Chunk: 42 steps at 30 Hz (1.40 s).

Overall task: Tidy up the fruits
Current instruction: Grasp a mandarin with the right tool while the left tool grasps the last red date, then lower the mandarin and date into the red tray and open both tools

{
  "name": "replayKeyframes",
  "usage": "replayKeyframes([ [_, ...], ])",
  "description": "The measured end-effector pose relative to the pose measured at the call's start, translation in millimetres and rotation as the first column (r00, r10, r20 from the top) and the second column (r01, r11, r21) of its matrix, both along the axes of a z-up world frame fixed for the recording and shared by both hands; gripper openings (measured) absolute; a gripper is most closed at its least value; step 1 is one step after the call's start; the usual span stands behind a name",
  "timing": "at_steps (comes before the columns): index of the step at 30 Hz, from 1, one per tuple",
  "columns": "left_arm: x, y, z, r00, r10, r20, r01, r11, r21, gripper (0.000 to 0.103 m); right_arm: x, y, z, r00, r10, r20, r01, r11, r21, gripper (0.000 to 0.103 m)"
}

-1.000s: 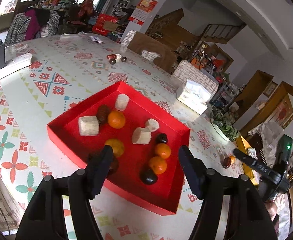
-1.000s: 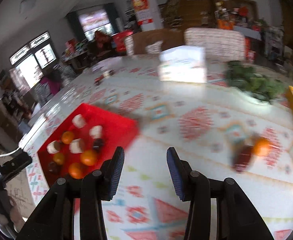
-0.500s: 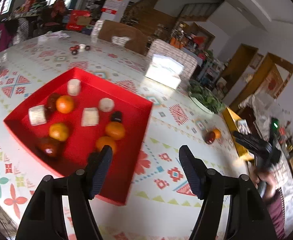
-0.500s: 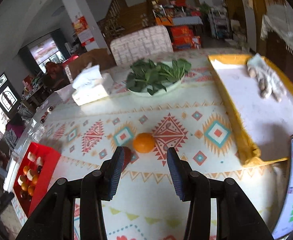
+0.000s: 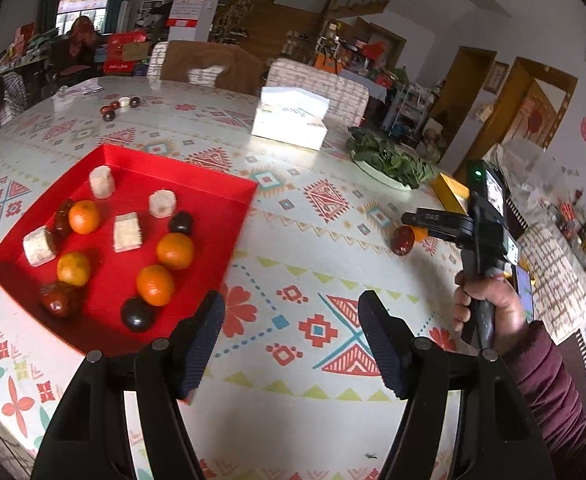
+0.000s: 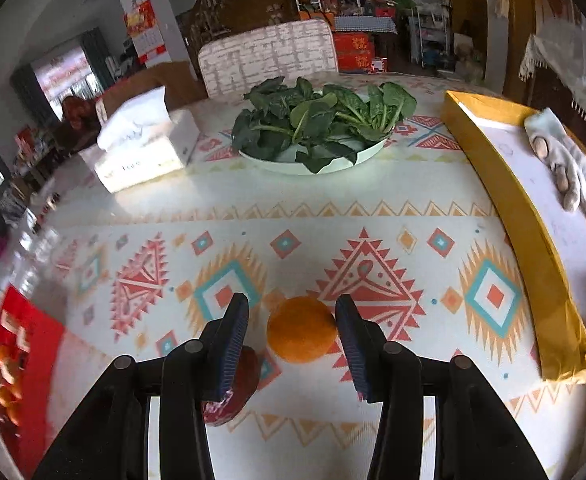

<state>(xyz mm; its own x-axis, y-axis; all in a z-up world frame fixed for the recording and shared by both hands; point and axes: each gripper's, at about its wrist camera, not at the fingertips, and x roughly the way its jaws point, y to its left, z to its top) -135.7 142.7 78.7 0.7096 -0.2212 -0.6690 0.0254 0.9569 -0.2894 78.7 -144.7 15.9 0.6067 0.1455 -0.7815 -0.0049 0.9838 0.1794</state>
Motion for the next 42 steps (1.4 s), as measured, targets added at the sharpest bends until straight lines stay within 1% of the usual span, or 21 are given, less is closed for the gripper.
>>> replayKeyframes([
  [1, 1.3, -3.0, -0.1, 1.0, -0.007, -0.001, 0.007, 1.0, 0.003, 0.068, 1.6, 0.0, -2.6, 1.0, -0.001, -0.012, 0.001, 1.0, -0.006, 0.05],
  [3, 5.6, -11.7, 1.0, 1.0, -0.026, -0.002, 0.026, 0.999, 0.018, 0.068, 2.3, -3.1, -8.6, 1.0, -0.014, -0.028, 0.013, 1.0, -0.014, 0.039],
  [4, 7.9, -15.7, 1.8, 0.999, -0.035, -0.001, 0.035, 0.999, 0.027, 0.068, 0.0, -5.5, -8.1, 1.0, -0.013, -0.012, 0.013, 1.0, -0.013, 0.039],
  [7, 18.9, -29.9, 3.6, 0.997, -0.077, -0.008, 0.077, 0.996, 0.05, 0.068, -6.4, -14.5, -7.3, 1.0, -0.014, -0.02, 0.015, 1.0, 0.014, 0.038],
  [12, 42.6, -61.3, 4.1, 0.987, -0.158, -0.036, 0.16, 0.985, 0.069, 0.068, -36.2, -37.0, 4.2, 1.0, -0.013, -0.009, 0.014, 0.996, 0.084, 0.038],
  [14, 55.6, -79.9, 2.7, 0.981, -0.192, -0.042, 0.195, 0.977, 0.086, 0.068, -54.0, -45.2, 12.0, 1.0, -0.005, 0.015, 0.003, 0.993, 0.116, 0.038],
  [19, 95.5, -131.8, -12.4, 0.957, -0.279, -0.072, 0.287, 0.948, 0.137, 0.068, -74.4, -56.3, 24.6, 0.995, -0.009, 0.098, -0.007, 0.988, 0.157, 0.038],
  [21, 110.2, -147.3, -19.7, 0.954, -0.288, -0.085, 0.297, 0.944, 0.144, 0.065, -73.8, -60.5, 25.8, 0.994, -0.011, 0.105, -0.007, 0.985, 0.171, 0.038],
  [22, 118.3, -154.6, -23.6, 0.95, -0.298, -0.09, 0.308, 0.942, 0.134, 0.063, -73.2, -62.8, 25.6, 0.995, -0.011, 0.104, -0.009, 0.983, 0.186, 0.038],
  [25, 141.8, -171.1, -32.0, 0.949, -0.303, -0.087, 0.312, 0.941, 0.13, 0.063, -70.1, -69.2, 22.7, 0.996, -0.015, 0.091, -0.005, 0.976, 0.218, 0.038],
  [27, 157.7, -180.8, -39.9, 0.948, -0.3, -0.103, 0.312, 0.94, 0.139, 0.063, -67.9, -72.2, 19.6, 0.997, -0.017, 0.077, -0.002, 0.971, 0.238, 0.038],
  [29, 168.3, -188.9, -48.1, 0.948, -0.292, -0.126, 0.31, 0.937, 0.163, 0.063, -67.1, -74.7, 18.1, 0.997, -0.019, 0.071, 0.0, 0.967, 0.254, 0.038],
  [31, 174.2, -199.3, -54.6, 0.947, -0.29, -0.137, 0.314, 0.927, 0.206, 0.063, -67.4, -75.4, 19.4, 0.997, -0.019, 0.076, -0.001, 0.967, 0.253, 0.038],
  [32, 174.9, -202.9, -56.9, 0.947, -0.29, -0.14, 0.315, 0.922, 0.226, 0.06, -67.8, -75.2, 20.3, 0.997, -0.021, 0.081, 0.0, 0.968, 0.25, 0.038],
  [33, 175.8, -206.6, -59.0, 0.948, -0.286, -0.143, 0.314, 0.915, 0.252, 0.047, -68.5, -75.0, 21.2, 0.996, -0.021, 0.085, -0.001, 0.968, 0.251, 0.039],
  [34, 177.2, -211.5, -62.2, 0.945, -0.286, -0.155, 0.32, 0.907, 0.273, 0.038, -69.0, -74.6, 22.1, 0.996, -0.018, 0.087, -0.005, 0.967, 0.255, 0.039],
  [35, 178.4, -213.5, -64.7, 0.943, -0.287, -0.168, 0.325, 0.903, 0.28, 0.032, -69.3, -73.3, 23.0, 0.996, -0.014, 0.09, -0.009, 0.967, 0.255, 0.039],
  [37, 177.2, -214.0, -65.7, 0.946, -0.28, -0.163, 0.317, 0.904, 0.287, 0.031, -69.3, -71.7, 23.6, 0.995, -0.012, 0.095, -0.012, 0.969, 0.246, 0.039],
  [39, 175.4, -210.0, -64.3, 0.949, -0.275, -0.156, 0.309, 0.913, 0.268, 0.031, -70.0, -70.1, 24.3, 0.995, -0.009, 0.101, -0.015, 0.972, 0.234, 0.039],
  [42, 166.8, -197.1, -53.2, 0.957, -0.261, -0.126, 0.284, 0.929, 0.236, 0.031, -70.2, -70.3, 24.4, 0.994, -0.008, 0.107, -0.017, 0.972, 0.234, 0.039],
])
